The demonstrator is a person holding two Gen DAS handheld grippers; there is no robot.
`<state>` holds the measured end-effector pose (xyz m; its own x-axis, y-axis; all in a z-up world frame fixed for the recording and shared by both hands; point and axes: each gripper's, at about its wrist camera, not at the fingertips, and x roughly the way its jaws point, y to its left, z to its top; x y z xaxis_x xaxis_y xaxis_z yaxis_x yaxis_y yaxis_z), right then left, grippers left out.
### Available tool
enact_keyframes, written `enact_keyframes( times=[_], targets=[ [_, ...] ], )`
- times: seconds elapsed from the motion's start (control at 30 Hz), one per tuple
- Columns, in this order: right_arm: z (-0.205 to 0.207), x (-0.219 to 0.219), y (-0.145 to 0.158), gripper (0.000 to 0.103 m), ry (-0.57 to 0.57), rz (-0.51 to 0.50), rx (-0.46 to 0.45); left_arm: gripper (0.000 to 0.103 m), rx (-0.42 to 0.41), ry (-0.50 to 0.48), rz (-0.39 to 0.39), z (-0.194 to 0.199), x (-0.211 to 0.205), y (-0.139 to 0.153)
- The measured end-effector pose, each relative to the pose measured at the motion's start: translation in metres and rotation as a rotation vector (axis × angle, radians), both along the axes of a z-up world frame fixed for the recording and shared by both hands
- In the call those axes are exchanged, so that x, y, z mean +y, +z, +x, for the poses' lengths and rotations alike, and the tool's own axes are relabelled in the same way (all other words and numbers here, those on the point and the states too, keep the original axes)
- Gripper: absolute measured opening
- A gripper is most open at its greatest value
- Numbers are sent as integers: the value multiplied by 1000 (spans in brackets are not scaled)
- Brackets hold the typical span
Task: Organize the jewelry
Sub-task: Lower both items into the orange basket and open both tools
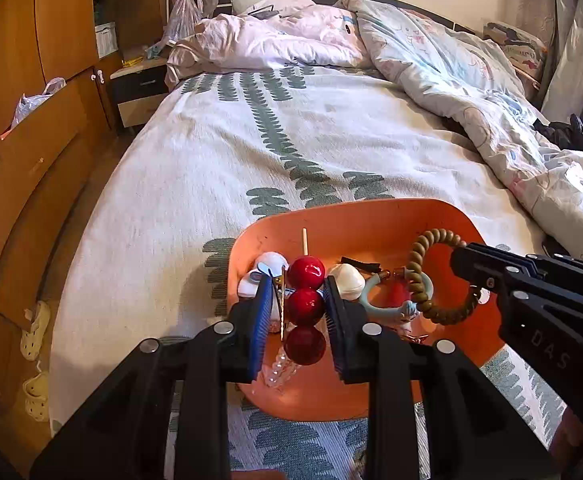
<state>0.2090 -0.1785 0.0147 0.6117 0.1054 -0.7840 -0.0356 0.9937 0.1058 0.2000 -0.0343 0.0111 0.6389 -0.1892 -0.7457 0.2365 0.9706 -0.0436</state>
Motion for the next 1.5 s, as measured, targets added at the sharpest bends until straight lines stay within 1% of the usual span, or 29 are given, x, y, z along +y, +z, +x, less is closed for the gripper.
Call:
enact_keyframes(
  times=[0.33,0.6,0.83,0.87,0.9,0.93,1.03,1.1,1.13,1.17,1.2,1.23,1.27,1.3,1.4,1.47,1.5],
  targets=[
    [6,-1,-11,10,-2,1,20,28,11,6,1,4,-2,-8],
    [10,-7,-18,13,-20,1,39,29,16,6,-7,7,-1,-11],
    [9,-7,-17,13,-18,0,31,31,12,5,-14,8,0,-11],
    [8,-7,-16,13,-18,-3,30,36,11,2,-16,8,-1,-11],
    [8,-7,-15,13,-19,-1,26,45,8,1,-21,8,0,-10],
    [7,-8,-14,13,-21,1,23,49,5,0,-27,7,0,-9],
    [6,-8,-11,14,-22,2,11,52,-6,-2,-32,5,1,-6],
    [5,-9,-8,14,-21,3,3,61,-13,-1,-38,4,1,-3],
    [4,-10,-6,15,-24,5,-2,63,-21,3,-38,3,2,-2],
    [3,-11,-5,16,-24,9,-6,67,-26,4,-39,3,3,-1],
    [2,-11,-3,16,-23,11,-9,77,-31,5,-46,2,4,0],
    [1,-13,-1,17,-22,14,-17,83,-36,7,-52,2,4,1],
    [-1,-14,1,18,-20,19,-26,92,-47,5,-68,0,6,3],
    [-2,-15,4,19,-17,24,-34,96,-55,5,-73,-1,7,5],
    [-10,-17,13,23,-14,29,-56,96,-78,-7,-52,-6,6,10],
    [-16,-20,21,31,-21,29,-83,96,-101,1,-47,-11,8,15],
    [-20,-21,26,35,-24,28,-100,98,-109,1,-49,-14,10,18]
  ],
)
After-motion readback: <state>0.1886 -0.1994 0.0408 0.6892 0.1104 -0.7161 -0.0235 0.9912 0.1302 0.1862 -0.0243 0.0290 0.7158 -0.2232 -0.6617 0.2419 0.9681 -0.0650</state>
